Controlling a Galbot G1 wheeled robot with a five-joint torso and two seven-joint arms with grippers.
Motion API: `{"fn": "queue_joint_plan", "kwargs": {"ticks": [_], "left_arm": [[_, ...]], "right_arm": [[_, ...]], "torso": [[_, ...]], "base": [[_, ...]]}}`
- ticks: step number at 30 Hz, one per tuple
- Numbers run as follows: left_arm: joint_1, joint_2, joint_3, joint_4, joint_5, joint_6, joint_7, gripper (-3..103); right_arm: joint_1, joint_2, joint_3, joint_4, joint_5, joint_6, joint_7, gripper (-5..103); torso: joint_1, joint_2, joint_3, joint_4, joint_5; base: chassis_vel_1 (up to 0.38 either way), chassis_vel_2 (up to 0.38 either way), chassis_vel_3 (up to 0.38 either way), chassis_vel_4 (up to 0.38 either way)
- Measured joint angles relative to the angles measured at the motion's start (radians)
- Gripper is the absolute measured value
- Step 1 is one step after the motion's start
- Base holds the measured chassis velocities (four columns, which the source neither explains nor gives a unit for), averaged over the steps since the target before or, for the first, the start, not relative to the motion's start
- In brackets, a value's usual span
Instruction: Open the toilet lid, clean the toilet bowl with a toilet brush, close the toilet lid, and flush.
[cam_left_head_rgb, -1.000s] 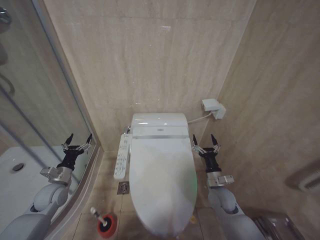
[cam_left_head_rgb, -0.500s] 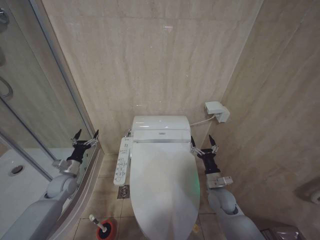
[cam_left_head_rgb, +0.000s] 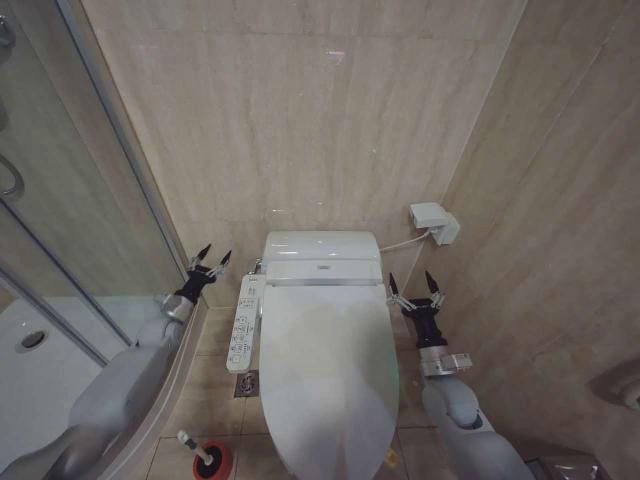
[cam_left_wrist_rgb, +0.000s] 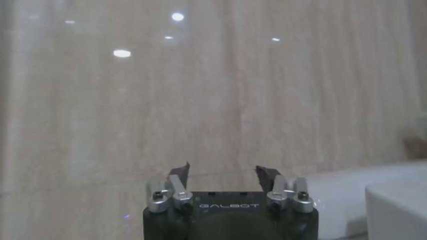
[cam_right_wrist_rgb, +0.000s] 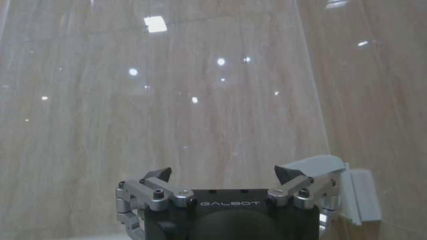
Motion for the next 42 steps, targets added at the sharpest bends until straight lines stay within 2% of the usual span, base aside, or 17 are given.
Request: {"fn": "queue_joint_plan", "kwargs": {"ticks": [2, 3, 4, 8, 9, 12, 16, 17, 23, 24, 27, 29, 42], "left_arm": [[-0.013, -0.007, -0.001, 0.020, 0.008, -0.004, 0.013, 88], [-0.049, -0.029, -0.007, 0.080, 0.028, -0.012, 0.053, 60], [-0.077, -0.050, -0.015, 0.128, 0.043, -0.016, 0.086, 60], [-0.108, -0.081, -0.033, 0.190, 0.089, -0.017, 0.114, 60], [-0.113, -0.087, -0.039, 0.204, 0.106, -0.017, 0.118, 34], [-0.117, -0.091, -0.046, 0.215, 0.128, -0.014, 0.122, 34], [-0.125, -0.093, -0.064, 0.234, 0.199, -0.011, 0.130, 34], [-0.130, -0.093, -0.068, 0.244, 0.237, -0.013, 0.138, 7], [-0.154, -0.098, -0.049, 0.282, 0.309, -0.018, 0.165, 7], [-0.163, -0.103, -0.047, 0.297, 0.322, -0.018, 0.171, 0], [-0.169, -0.107, -0.045, 0.307, 0.328, -0.018, 0.175, 0], [-0.206, -0.124, -0.025, 0.363, 0.355, -0.017, 0.195, 0], [-0.232, -0.132, 0.044, 0.411, 0.391, -0.011, 0.186, 0]], "right_arm": [[0.000, 0.001, 0.001, -0.001, 0.000, 0.000, 0.000, 100], [0.000, 0.004, 0.003, -0.004, 0.000, 0.001, -0.001, 100], [0.001, 0.006, 0.005, -0.009, 0.001, 0.003, -0.001, 100], [0.005, 0.012, 0.005, -0.018, 0.002, 0.006, -0.004, 100], [0.008, 0.014, 0.005, -0.021, 0.002, 0.007, -0.005, 100], [0.010, 0.016, 0.005, -0.025, 0.002, 0.008, -0.006, 100], [0.013, 0.019, 0.002, -0.029, 0.003, 0.009, -0.007, 100], [0.014, 0.019, 0.000, -0.032, 0.003, 0.009, -0.008, 100], [0.014, 0.018, -0.003, -0.041, 0.003, 0.015, -0.011, 100], [0.014, 0.017, -0.003, -0.041, 0.003, 0.015, -0.011, 100], [0.013, 0.017, -0.003, -0.041, 0.003, 0.016, -0.011, 100], [0.004, 0.017, 0.002, -0.031, 0.006, 0.017, -0.011, 100], [-0.006, 0.022, 0.014, -0.026, 0.014, 0.025, -0.013, 100]], "torso": [[0.000, 0.000, 0.000, -0.0002, 0.0001], [0.000, 0.000, 0.000, -0.0001, 0.0003], [0.000, 0.000, 0.000, 0.0001, 0.0003], [0.000, 0.000, 0.000, -0.0001, 0.0001], [0.000, 0.000, 0.000, 0.0001, 0.0000], [0.000, 0.000, 0.000, 0.0004, 0.0000], [0.000, 0.000, 0.000, 0.0003, -0.0001], [0.000, 0.000, 0.000, 0.0003, 0.0001], [0.000, 0.000, 0.000, 0.0001, -0.0001], [0.000, 0.000, 0.000, 0.0001, -0.0001], [0.000, 0.000, 0.000, 0.0000, -0.0001], [0.000, 0.000, 0.000, -0.0002, 0.0000], [0.000, 0.000, 0.000, 0.0000, -0.0001]], "base": [[0.000, 0.000, 0.000, 0.000], [0.000, 0.000, 0.000, 0.000], [0.000, 0.000, 0.000, 0.000], [0.000, 0.000, 0.000, 0.000], [0.000, 0.000, 0.000, 0.000], [0.000, 0.000, 0.000, 0.000], [0.000, 0.000, 0.000, 0.000], [0.000, 0.000, 0.000, 0.000], [0.000, 0.000, 0.000, 0.000], [0.000, 0.000, 0.000, 0.000], [0.000, 0.000, 0.000, 0.000], [0.000, 0.000, 0.000, 0.000], [0.000, 0.000, 0.000, 0.000]]}}
